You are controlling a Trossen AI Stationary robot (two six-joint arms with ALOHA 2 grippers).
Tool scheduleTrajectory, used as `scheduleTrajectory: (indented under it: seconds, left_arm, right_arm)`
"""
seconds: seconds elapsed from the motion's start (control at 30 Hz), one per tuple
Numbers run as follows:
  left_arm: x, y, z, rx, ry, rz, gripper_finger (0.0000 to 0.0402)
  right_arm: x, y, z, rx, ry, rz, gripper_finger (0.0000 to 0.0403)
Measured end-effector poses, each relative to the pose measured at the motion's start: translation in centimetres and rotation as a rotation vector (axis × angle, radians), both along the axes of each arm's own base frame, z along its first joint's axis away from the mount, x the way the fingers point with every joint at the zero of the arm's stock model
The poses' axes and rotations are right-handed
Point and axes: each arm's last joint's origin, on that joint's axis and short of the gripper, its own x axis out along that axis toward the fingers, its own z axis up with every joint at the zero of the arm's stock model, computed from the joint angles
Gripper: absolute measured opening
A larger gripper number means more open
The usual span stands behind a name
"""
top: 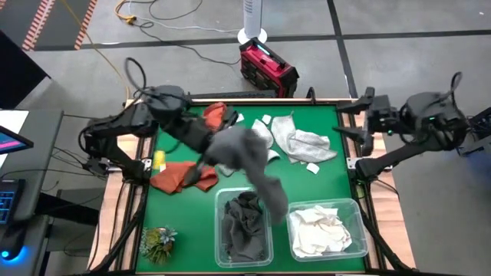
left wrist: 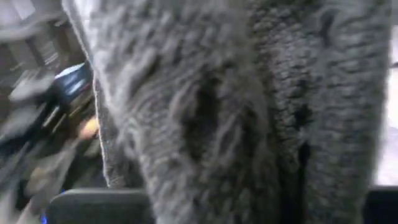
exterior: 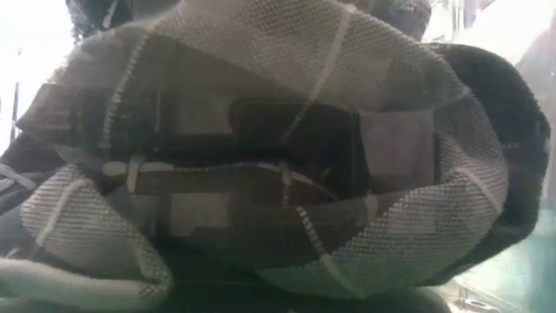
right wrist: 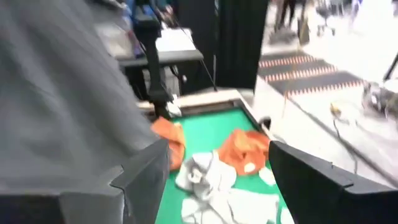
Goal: Sort towels by color in basket
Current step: Put the dark grey towel into the left transparent bin
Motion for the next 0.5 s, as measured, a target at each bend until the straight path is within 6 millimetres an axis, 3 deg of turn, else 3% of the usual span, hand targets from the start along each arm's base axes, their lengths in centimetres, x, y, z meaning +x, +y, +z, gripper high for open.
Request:
scheduleTrajectory:
  seconds: [0.3, 0.5]
  left_arm:
    - [-3.2, -1.2, 3.0, -0.017, -0.061, -0.226, 0.0032]
    - [-1.9, -1.1, 0.3, 0.047, 0.104, -0.122, 0.0021]
  right_arm:
    - [1.2, -0.5, -3.1, 0.014, 0.094, -0.088, 0.0306]
    - [2.5, -0.5, -3.8, 0.013, 0.1, -0.101, 0.0306]
